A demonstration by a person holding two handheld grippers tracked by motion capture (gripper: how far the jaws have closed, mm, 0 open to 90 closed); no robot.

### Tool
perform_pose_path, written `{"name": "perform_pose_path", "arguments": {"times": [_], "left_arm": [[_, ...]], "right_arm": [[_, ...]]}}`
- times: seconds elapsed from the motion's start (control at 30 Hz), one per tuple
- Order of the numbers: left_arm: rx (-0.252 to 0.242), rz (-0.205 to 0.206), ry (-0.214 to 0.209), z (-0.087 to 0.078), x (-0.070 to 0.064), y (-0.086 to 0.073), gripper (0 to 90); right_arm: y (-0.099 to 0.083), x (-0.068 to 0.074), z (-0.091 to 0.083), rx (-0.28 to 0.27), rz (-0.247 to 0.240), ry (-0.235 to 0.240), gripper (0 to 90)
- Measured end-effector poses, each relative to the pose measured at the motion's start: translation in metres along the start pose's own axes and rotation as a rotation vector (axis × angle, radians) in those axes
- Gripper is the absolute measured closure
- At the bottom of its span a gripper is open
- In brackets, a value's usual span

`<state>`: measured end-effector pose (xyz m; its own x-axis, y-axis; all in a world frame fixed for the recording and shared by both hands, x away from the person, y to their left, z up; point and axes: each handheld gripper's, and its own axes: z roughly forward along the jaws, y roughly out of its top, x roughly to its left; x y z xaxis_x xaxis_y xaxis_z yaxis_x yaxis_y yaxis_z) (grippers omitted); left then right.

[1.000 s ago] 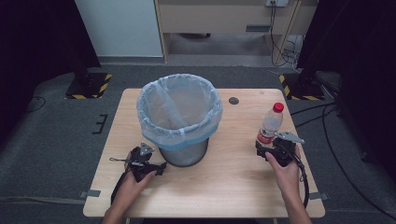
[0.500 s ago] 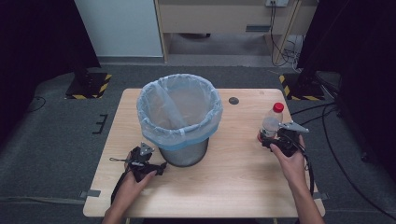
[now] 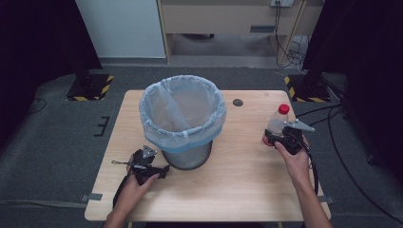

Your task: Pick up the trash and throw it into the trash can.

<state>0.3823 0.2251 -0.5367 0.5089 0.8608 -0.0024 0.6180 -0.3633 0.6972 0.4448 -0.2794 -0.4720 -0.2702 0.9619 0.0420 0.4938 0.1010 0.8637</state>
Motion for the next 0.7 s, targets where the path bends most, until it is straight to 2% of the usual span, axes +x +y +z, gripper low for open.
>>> {"name": "perform_pose_path", "arguments": {"times": [0.27,0.4,0.7], "left_arm": [[0.0,0.0,0.0,0.0,0.0,0.0,0.0],[0.0,0.0,0.0,0.0,0.0,0.0,0.0],[0.0,0.0,0.001,0.0,0.0,0.0,0.0]], "right_arm": [[0.013,0.004,-0.011,-0.031,-0.03,0.012,28.2],[0.029,0.014,-0.018,-0.047,-0.055,0.028,28.2],[0.054,0.031,-0.027,-0.077,-0.059,0.078,28.3]]}}
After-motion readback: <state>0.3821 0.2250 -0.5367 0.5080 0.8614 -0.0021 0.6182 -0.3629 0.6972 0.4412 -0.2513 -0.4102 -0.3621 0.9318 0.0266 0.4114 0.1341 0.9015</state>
